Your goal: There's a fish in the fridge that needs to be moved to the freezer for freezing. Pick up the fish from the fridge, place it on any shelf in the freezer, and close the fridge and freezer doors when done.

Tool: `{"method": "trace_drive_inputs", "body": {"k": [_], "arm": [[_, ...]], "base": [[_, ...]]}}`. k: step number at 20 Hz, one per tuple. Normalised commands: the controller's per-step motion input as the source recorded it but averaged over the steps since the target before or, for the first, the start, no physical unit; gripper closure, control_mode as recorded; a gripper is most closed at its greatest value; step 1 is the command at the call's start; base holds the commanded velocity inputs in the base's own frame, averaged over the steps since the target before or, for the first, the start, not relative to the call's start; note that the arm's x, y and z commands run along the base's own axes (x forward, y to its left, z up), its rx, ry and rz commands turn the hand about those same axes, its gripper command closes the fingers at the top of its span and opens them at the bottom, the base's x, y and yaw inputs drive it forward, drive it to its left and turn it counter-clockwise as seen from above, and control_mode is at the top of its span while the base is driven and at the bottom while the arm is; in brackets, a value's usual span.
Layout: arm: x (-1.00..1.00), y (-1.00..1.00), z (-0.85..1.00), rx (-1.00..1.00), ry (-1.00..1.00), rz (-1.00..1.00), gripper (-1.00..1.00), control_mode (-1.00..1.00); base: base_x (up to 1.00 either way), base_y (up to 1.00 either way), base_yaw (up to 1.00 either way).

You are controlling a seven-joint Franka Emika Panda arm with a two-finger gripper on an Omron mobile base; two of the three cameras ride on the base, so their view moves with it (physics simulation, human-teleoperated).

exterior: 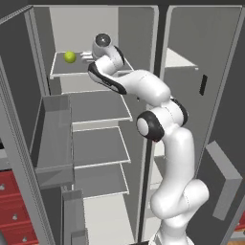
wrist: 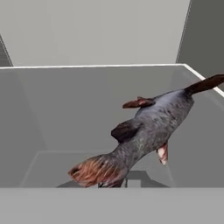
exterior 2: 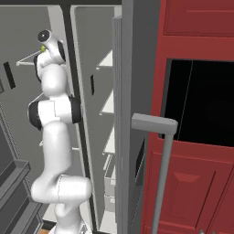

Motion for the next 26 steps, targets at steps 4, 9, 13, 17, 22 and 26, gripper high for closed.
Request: {"method": "trace_drive_inputs", "body": {"k": [4, 9, 13, 17, 22, 26], "arm": [[-0.72, 0.11, -0.04, 0.04, 0.0, 0.0, 1.0, -1.0], [-1.0, 0.36, -0.27, 0.07, 0.0, 0.0, 1.0, -1.0], [-1.0, -0.09, -0.2, 0.08, -0.08, -0.01, 1.0, -1.0], [-1.0, -0.04, 0.29, 0.13, -0.22, 0.0, 1.0, -1.0], [-1.0, -0.02, 0.3, 0.14, -0.19, 0.0, 1.0, -1.0], [-1.0, -0.12, 0.17, 0.06, -0.09, -0.01, 1.0, -1.0]], "base": [[0.0, 0.0, 0.0], [0.0, 0.0, 0.0], [0.0, 0.0, 0.0], [0.0, 0.0, 0.0], [0.0, 0.0, 0.0], [0.0, 0.0, 0.0]]}}
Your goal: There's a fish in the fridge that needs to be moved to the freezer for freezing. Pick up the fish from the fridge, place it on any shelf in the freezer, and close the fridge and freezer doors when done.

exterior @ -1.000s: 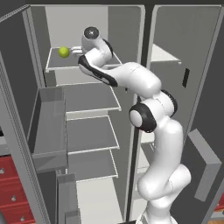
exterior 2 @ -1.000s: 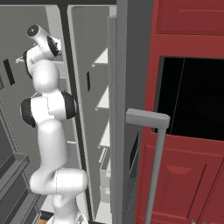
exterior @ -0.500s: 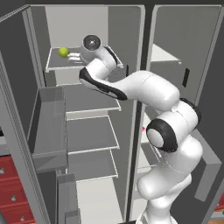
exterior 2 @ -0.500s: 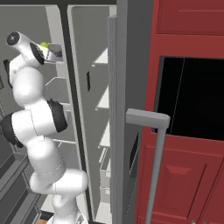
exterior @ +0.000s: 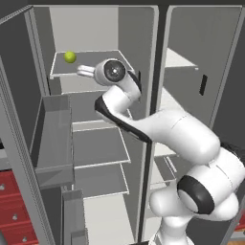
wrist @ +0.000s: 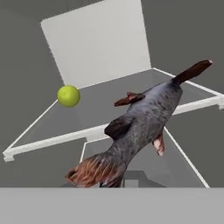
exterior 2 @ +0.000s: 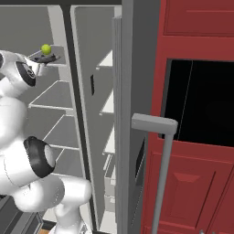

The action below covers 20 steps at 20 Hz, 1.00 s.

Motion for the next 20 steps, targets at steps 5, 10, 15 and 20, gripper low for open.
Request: {"method": "trace_drive_inputs", "body": {"k": [5, 10, 15, 20], "arm": [[-1.0, -0.3, 0.32, 0.0, -0.05, 0.0, 1.0, -1.0], [-1.0, -0.52, 0.38, 0.0, -0.16, -0.04, 1.0, -1.0], [-1.0, -0.41, 0.43, 0.0, -0.17, -0.05, 1.0, -1.0], [-0.65, -0.41, 0.46, 0.0, -0.04, -0.05, 1.0, -1.0]], "base": [[0.0, 0.0, 0.0], [0.0, 0.0, 0.0], [0.0, 0.0, 0.0], [0.0, 0.0, 0.0]]}}
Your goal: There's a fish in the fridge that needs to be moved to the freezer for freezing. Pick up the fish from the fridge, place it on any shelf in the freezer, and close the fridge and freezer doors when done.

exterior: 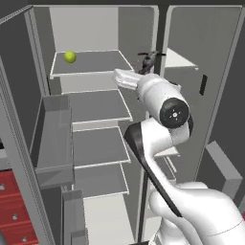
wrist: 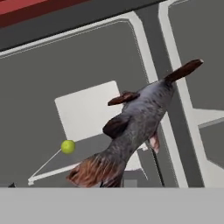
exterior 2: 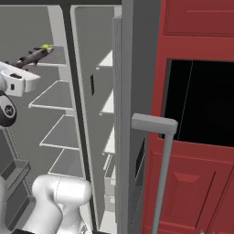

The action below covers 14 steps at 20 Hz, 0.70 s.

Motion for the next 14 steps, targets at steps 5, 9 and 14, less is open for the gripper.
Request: {"method": "trace_drive_inputs", "body": {"k": [5, 9, 14], "arm": [[-0.02, -0.82, 0.17, 0.0, 0.0, 0.0, 1.0, -1.0], [0.0, -0.84, 0.02, 0.0, 0.02, 0.0, 1.0, -1.0], [0.0, -0.62, 0.0, 0.01, 0.0, 0.08, 1.0, -1.0]], "base": [[0.0, 0.0, 0.0], [0.0, 0.0, 0.0], [0.0, 0.0, 0.0]]}}
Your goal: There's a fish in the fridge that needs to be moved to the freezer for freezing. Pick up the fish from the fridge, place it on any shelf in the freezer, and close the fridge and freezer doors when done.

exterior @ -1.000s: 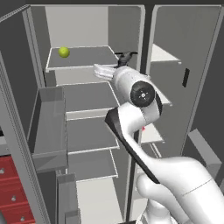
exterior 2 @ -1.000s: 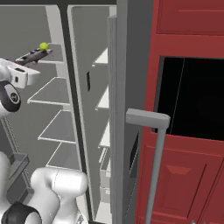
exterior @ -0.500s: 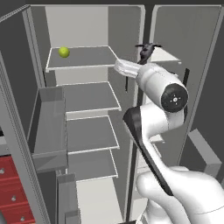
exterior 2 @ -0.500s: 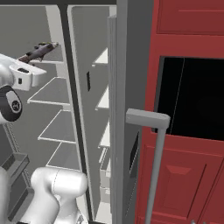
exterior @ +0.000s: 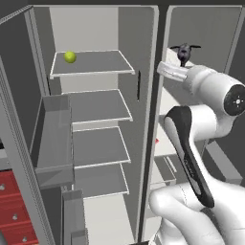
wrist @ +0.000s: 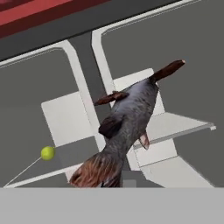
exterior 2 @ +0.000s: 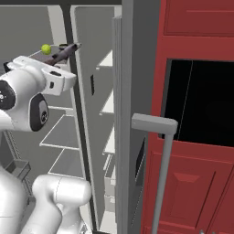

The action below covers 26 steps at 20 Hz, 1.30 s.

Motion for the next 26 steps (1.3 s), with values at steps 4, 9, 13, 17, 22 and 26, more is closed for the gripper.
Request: {"method": "trace_drive_inputs", "body": {"k": [4, 9, 13, 17, 22, 26], "arm": [[0.04, -0.44, 0.0, 0.06, 0.08, 0.14, 1.0, -1.0], [0.17, -0.5, 0.0, 0.03, 0.16, 0.07, 1.0, -1.0], [0.4, -0.28, 0.0, 0.0, 0.05, 0.01, 1.0, -1.0], [0.49, -0.09, 0.0, 0.0, 0.02, 0.0, 1.0, -1.0], [0.59, -0.29, -0.08, 0.0, 0.04, 0.0, 1.0, -1.0], [0.73, -0.2, -0.18, 0.0, 0.11, 0.01, 1.0, -1.0]], "base": [[0.0, 0.0, 0.0], [0.0, 0.0, 0.0], [0.0, 0.0, 0.0], [0.0, 0.0, 0.0], [0.0, 0.0, 0.0], [0.0, 0.0, 0.0]]}}
